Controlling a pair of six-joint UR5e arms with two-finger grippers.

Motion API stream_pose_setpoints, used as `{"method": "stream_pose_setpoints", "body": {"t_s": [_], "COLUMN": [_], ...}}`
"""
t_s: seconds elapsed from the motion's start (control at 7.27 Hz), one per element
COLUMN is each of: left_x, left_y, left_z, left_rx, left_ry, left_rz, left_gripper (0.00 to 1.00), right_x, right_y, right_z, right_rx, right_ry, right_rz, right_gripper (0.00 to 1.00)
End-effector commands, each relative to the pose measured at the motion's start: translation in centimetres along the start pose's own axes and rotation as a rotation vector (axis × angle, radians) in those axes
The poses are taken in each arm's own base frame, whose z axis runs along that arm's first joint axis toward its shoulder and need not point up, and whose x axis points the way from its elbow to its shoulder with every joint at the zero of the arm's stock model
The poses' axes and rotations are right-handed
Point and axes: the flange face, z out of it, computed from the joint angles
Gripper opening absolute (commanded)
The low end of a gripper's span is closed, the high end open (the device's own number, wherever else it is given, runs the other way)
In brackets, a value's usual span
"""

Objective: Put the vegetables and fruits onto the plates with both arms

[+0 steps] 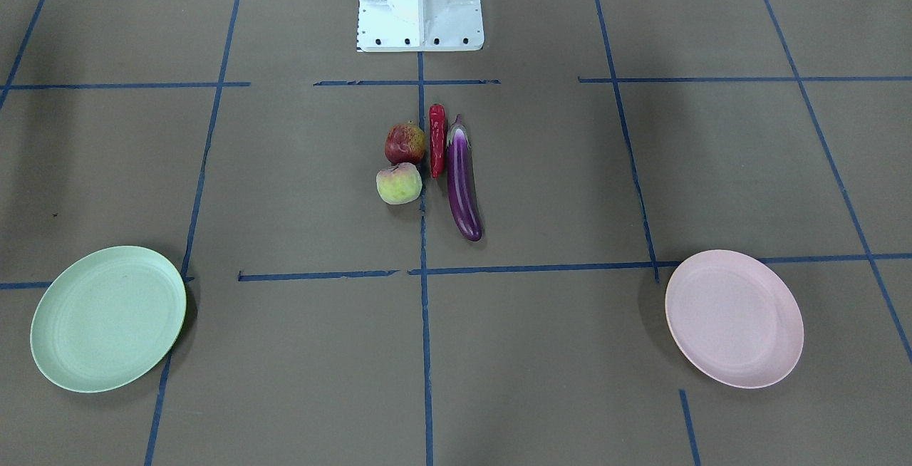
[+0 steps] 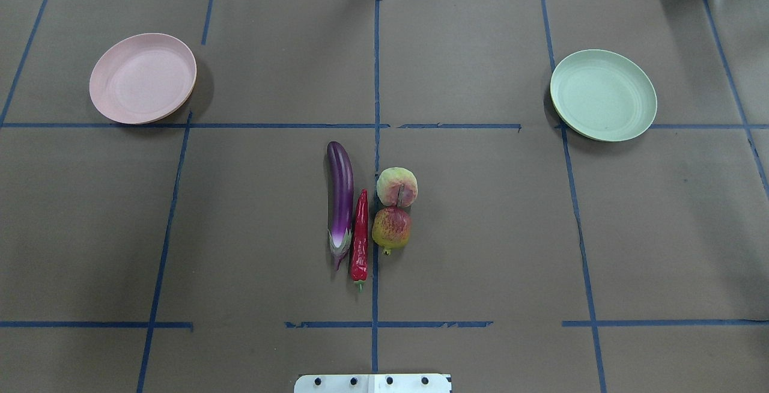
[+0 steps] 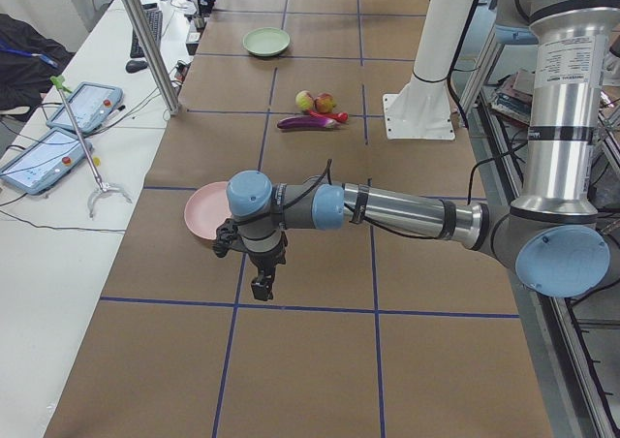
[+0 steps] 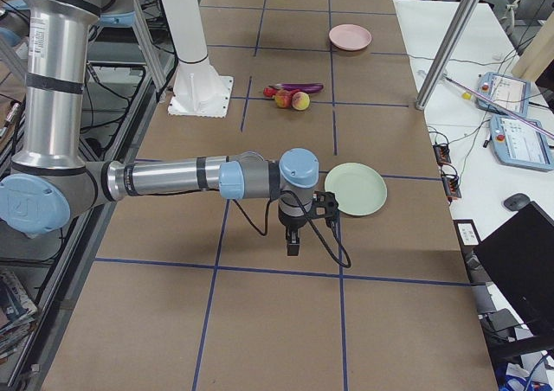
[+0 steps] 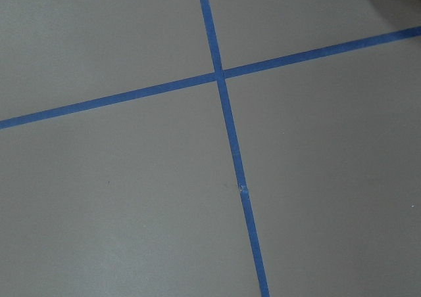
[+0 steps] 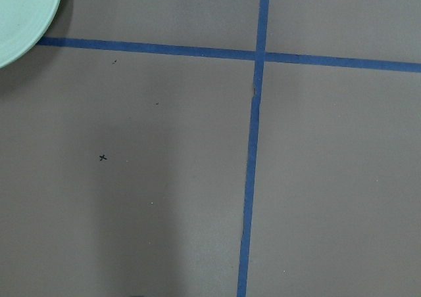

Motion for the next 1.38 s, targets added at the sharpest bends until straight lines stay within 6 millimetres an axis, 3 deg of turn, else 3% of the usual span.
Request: {"method": "stream_pose_setpoints", "body": {"t_s": [0.0,0.28,0.41,0.55,0.69,0.83,0.96,1.1,1.24], "left_x": [0.1,0.1,0.1,0.1,0.2,0.2,0.2,0.2,0.3], "left_y": [-0.1,0.0,0.0,-0.1,-0.1,-0.1,-0.1,-0.1,-0.1], "left_z": [0.0,0.1,0.1,0.1,0.2,0.2,0.2,0.2,0.2], "left_rx": [0.001,-0.001,-0.002,-0.002,-0.003,-0.003,-0.003,-0.003,-0.003], "left_ry": [0.000,0.003,0.004,0.004,0.004,0.005,0.005,0.005,0.007], "left_rz": [0.006,0.004,0.002,0.001,0.002,0.003,0.003,0.003,0.003], "left_gripper": [1.00,1.00,1.00,1.00,1.00,1.00,1.00,1.00,1.00], "right_x": [-0.6,-3.1,-5.8,-11.7,-17.8,-26.0,-34.1,-41.9,-49.1], "right_y": [-0.1,-1.3,-2.5,-5.9,-8.0,-10.5,-11.5,-11.1,-9.3], "right_z": [-0.6,-1.9,-2.3,-2.5,-2.0,-2.6,-2.2,-1.2,0.4], "right_rx": [0.013,0.076,0.141,0.165,0.155,0.154,0.162,0.184,0.174], "right_ry": [-0.002,-0.031,-0.097,-0.129,-0.164,-0.211,-0.218,-0.212,-0.232], "right_rz": [-0.012,-0.096,-0.209,-0.311,-0.304,-0.281,-0.232,-0.175,-0.076], "right_gripper": [1.00,1.00,1.00,1.00,1.00,1.00,1.00,1.00,1.00]}}
